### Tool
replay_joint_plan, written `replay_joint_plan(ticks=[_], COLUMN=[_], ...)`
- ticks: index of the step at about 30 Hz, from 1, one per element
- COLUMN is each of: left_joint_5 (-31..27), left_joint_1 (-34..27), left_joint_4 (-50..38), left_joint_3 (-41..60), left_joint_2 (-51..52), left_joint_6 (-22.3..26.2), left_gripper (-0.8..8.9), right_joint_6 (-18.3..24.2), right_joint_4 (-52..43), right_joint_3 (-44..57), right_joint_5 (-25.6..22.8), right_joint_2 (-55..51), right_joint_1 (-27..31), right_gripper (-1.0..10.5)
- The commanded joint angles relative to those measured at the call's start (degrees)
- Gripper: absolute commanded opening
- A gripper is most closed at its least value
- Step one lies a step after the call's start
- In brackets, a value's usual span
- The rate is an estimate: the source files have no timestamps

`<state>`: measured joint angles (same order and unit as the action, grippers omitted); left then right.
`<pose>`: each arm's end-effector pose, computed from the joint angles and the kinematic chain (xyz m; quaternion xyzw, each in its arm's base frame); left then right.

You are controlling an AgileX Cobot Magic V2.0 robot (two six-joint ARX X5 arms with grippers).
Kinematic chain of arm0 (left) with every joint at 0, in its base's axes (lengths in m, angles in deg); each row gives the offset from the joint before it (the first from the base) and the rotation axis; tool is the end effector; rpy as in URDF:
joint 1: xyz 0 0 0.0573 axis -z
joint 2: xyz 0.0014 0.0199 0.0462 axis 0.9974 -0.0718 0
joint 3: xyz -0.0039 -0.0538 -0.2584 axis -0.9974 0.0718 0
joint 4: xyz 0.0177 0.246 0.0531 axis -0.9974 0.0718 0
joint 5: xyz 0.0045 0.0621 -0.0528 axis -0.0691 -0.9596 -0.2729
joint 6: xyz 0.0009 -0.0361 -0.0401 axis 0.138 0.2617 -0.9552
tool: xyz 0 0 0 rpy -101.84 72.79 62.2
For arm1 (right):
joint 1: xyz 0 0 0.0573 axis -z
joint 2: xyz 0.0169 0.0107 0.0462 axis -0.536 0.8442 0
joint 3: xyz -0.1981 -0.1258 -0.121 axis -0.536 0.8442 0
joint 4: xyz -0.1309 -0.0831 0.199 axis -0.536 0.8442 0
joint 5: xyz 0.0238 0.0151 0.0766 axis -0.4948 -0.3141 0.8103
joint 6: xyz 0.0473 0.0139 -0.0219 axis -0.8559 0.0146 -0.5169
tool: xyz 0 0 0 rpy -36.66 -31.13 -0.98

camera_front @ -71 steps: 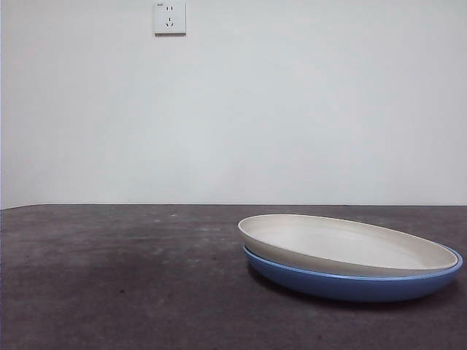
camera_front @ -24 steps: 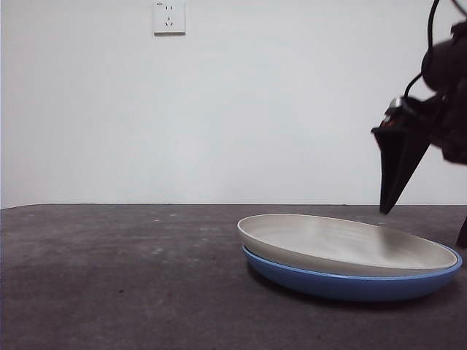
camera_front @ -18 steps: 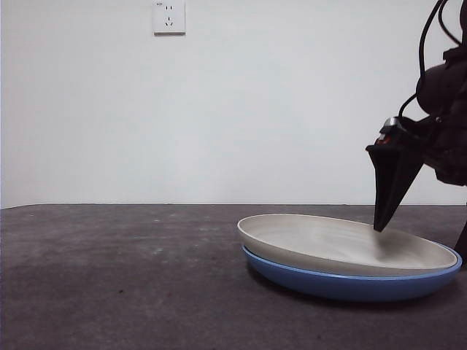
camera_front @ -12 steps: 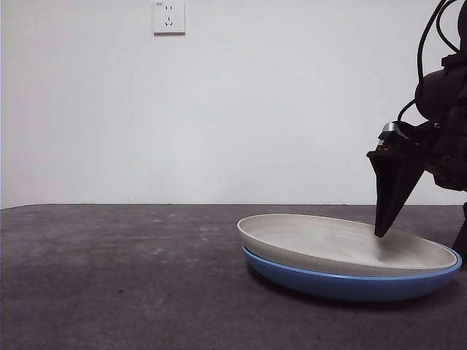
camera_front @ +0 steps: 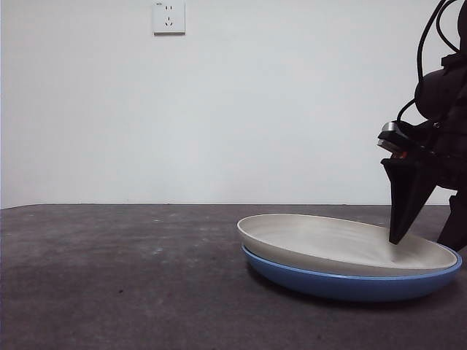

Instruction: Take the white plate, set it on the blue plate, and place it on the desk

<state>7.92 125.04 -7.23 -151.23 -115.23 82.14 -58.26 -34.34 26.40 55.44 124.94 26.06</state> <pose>0.0416 -0.0434 0.4011 0.0791 0.2490 -0.4436 0.8573 0.2978 0.0465 0.1726 0.1360 0.6446 0.2045 0.7240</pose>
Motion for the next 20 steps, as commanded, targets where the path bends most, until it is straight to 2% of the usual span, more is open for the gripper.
replay_joint_plan(ticks=[1,6,20], left_joint_5=[-0.24,-0.24,-0.22], left_joint_1=[0.46,0.44,0.46], left_joint_4=[-0.68,-0.68,-0.66], left_joint_3=[-0.66,-0.66,-0.66], left_joint_2=[-0.33,-0.33,-0.33], left_joint_6=[-0.07,-0.07,-0.07], left_gripper=[6.26,6.26,6.26], right_joint_6=[0.63,0.66,0.66], right_joint_4=[-0.17,-0.31,-0.44], right_joint_3=[-0.26,-0.26,-0.26], right_joint_5=[0.26,-0.37,-0.94], right_joint_2=[1.2,1.22,1.25], right_joint_1=[-0.15,-0.15,-0.15], right_gripper=[2.3,2.2,0.3])
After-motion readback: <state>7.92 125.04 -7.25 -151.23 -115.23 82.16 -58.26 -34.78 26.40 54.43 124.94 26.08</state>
